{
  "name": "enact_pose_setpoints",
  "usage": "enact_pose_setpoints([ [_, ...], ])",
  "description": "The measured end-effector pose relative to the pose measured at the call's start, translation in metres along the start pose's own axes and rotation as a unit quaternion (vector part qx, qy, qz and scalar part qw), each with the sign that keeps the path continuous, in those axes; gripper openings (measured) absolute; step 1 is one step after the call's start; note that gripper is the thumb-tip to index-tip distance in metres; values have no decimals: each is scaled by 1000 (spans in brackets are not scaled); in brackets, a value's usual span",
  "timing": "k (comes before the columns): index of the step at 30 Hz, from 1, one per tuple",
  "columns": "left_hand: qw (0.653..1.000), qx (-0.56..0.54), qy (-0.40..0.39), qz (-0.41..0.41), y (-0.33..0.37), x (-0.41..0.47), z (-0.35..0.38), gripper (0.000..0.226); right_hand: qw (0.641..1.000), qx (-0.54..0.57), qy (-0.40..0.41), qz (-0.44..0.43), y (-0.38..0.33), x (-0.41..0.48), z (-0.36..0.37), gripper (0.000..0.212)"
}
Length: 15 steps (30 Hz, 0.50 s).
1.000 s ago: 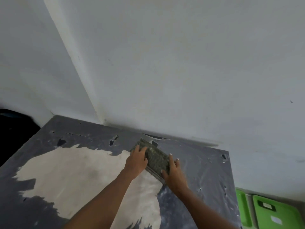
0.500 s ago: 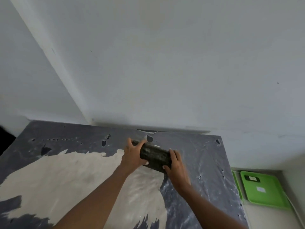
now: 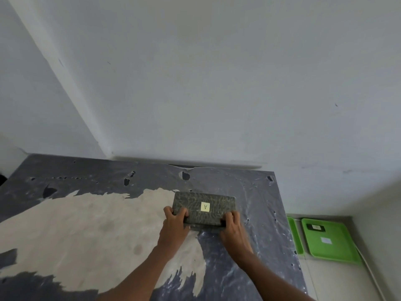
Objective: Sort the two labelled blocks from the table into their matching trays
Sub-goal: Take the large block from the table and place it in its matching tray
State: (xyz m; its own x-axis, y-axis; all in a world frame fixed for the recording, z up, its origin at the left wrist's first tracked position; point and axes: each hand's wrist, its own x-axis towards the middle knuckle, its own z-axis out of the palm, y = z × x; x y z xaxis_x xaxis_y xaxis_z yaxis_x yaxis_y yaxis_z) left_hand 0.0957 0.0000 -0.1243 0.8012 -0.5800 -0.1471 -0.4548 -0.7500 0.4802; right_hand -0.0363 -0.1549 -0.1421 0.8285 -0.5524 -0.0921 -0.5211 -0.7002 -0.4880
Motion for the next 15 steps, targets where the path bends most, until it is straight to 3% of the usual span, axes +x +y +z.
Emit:
enact_pose_setpoints([
  [4,999,10,-6,-33,7,-2,0,27,999,-30,-20,10,0,-1,2,29],
  [7,996,14,13,-90,18,-6,0,34,993,-116,-5,-7,0,8,-6,38],
  [11,985,-42,60,-153,31,-19,9,40,979,-181,-70,-57,6,36,-17,81],
  [13,977,-106,53,-177,35,-21,16,39,969,-198,-122,-80,8,53,-20,108],
  [15,967,-171,33,-184,37,-19,22,42,958,-215,-162,-99,8,70,-20,120],
])
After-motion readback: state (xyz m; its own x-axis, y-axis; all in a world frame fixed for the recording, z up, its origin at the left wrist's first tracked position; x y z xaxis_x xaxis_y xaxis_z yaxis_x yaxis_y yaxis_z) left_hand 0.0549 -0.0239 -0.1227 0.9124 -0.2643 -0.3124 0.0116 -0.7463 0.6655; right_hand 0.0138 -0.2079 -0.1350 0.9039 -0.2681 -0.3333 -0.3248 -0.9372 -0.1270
